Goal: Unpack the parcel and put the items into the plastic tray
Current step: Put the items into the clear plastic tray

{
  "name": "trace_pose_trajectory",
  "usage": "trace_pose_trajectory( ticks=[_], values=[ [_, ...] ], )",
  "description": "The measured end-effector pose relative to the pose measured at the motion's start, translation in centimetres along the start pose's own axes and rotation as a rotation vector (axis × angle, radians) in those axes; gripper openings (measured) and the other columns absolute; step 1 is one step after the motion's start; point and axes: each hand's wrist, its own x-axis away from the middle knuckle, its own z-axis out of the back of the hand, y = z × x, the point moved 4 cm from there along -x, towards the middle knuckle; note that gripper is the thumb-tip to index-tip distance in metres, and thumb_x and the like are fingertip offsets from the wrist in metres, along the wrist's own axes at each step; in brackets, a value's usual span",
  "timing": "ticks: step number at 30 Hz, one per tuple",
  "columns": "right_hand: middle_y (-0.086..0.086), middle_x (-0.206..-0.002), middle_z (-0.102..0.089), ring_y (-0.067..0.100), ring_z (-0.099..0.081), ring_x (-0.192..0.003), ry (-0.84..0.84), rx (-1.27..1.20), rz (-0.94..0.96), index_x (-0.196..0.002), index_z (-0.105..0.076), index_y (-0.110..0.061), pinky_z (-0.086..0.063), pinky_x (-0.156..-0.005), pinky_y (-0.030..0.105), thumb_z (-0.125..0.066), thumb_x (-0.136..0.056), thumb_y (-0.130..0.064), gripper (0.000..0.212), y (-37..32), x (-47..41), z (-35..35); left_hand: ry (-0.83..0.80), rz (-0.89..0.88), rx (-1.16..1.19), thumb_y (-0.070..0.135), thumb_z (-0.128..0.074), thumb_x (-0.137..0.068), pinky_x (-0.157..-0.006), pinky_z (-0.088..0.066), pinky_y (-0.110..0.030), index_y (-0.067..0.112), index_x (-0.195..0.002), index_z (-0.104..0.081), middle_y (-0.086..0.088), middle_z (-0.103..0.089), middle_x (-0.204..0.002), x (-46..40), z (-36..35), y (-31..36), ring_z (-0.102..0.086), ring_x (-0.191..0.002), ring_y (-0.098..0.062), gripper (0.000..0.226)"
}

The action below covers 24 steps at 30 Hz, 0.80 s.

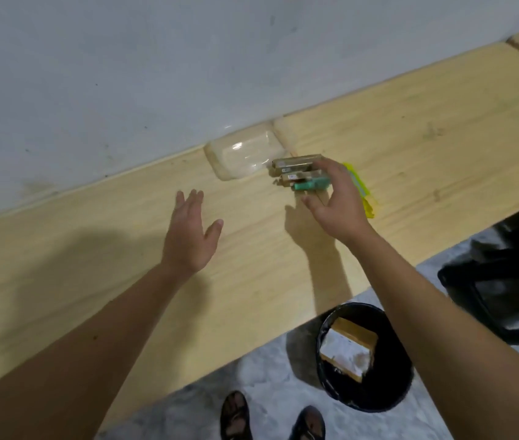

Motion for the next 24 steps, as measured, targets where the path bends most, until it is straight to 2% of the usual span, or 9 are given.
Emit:
trace_pose_trajectory(
  ticks=[2,6,7,9,13,16,18,24],
  values=[
    [0.015,-0.156,-0.044,0.032,-0.037,-0.147,-0.057,0.105,0.030,-0.146,-0.050,-0.008,-0.028,-0.123,0.039,-0.073,-0.078,-0.014,0.071,0.5,-1.7,-0.1,-0.026,-0.004,-0.089,0.033,-0.060,-0.105,-0.130,-0.019,-0.055,-0.003,-0.160,-0.033,-0.022,-0.028,-0.170,-0.7,-0.3,-0.8,-0.011,-0.162,-0.040,0.071],
    [0.015,-0.165,-0.031,0.036,-0.010,-0.158,-0.246,0.317,0.020,-0.155,-0.040,-0.010,-0.008,-0.130,0.043,-0.073,-0.078,-0.016,0.084,2.2,-4.5,-1.3,-0.062,-0.074,-0.241,0.047,-0.035,-0.102,-0.133,-0.003,-0.049,-0.001,-0.162,-0.027,-0.021,-0.016,-0.174,-1.6,-1.9,-1.9,-0.005,-0.163,-0.036,0.078],
    [0.014,-0.166,-0.031,0.035,-0.010,-0.158,-0.283,0.331,0.032,-0.157,-0.037,-0.011,-0.009,-0.130,0.045,-0.070,-0.077,-0.021,0.087,2.4,-4.9,-1.4,-0.050,-0.094,-0.269,0.047,-0.032,-0.102,-0.133,-0.003,-0.049,-0.001,-0.163,-0.026,-0.020,-0.015,-0.174,-1.7,-2.2,-2.0,-0.006,-0.163,-0.034,0.078],
    [0.014,-0.163,-0.036,0.036,-0.021,-0.155,-0.328,0.347,0.063,-0.157,-0.037,-0.012,-0.016,-0.128,0.043,-0.063,-0.074,-0.028,0.089,2.5,-5.5,-1.4,-0.027,-0.107,-0.289,0.045,-0.032,-0.102,-0.133,-0.002,-0.047,-0.001,-0.163,-0.024,-0.019,-0.013,-0.174,-1.6,-2.5,-2.1,-0.006,-0.164,-0.031,0.077],
    [0.013,-0.149,-0.046,0.039,-0.042,-0.132,-0.393,0.432,0.065,-0.156,-0.040,-0.013,-0.035,-0.111,0.044,-0.075,-0.081,-0.019,0.083,2.6,-6.2,-1.7,0.023,-0.107,-0.259,0.042,-0.038,-0.102,-0.133,-0.002,-0.044,0.000,-0.164,-0.024,-0.017,-0.014,-0.175,-1.6,-2.5,-1.8,-0.006,-0.164,-0.027,0.076],
    [0.005,-0.137,-0.053,0.035,-0.050,-0.121,-0.450,0.483,0.124,-0.149,-0.046,-0.023,-0.044,-0.104,0.047,-0.073,-0.074,-0.040,0.081,2.3,-6.2,-2.1,0.038,-0.106,-0.262,0.041,-0.040,-0.101,-0.134,-0.003,-0.044,0.001,-0.164,-0.025,-0.016,-0.016,-0.175,-1.5,-2.6,-1.7,-0.006,-0.164,-0.025,0.075],
    [0.001,-0.132,-0.055,0.030,-0.050,-0.115,-0.481,0.489,0.168,-0.146,-0.048,-0.024,-0.045,-0.101,0.046,-0.075,-0.075,-0.043,0.079,1.9,-6.0,-2.4,0.048,-0.108,-0.269,0.040,-0.041,-0.101,-0.134,-0.003,-0.044,0.002,-0.164,-0.026,-0.015,-0.016,-0.175,-1.5,-2.6,-1.7,-0.006,-0.164,-0.024,0.075],
    [0.000,-0.129,-0.055,0.022,-0.039,-0.104,-0.481,0.481,0.243,-0.145,-0.049,-0.020,-0.043,-0.097,0.038,-0.078,-0.079,-0.030,0.072,0.7,-5.1,-3.1,0.092,-0.144,-0.278,0.040,-0.041,-0.101,-0.134,-0.008,-0.047,0.000,-0.162,-0.030,-0.018,-0.022,-0.173,-1.3,-2.6,-1.7,-0.012,-0.164,-0.027,0.074]
  ],
)
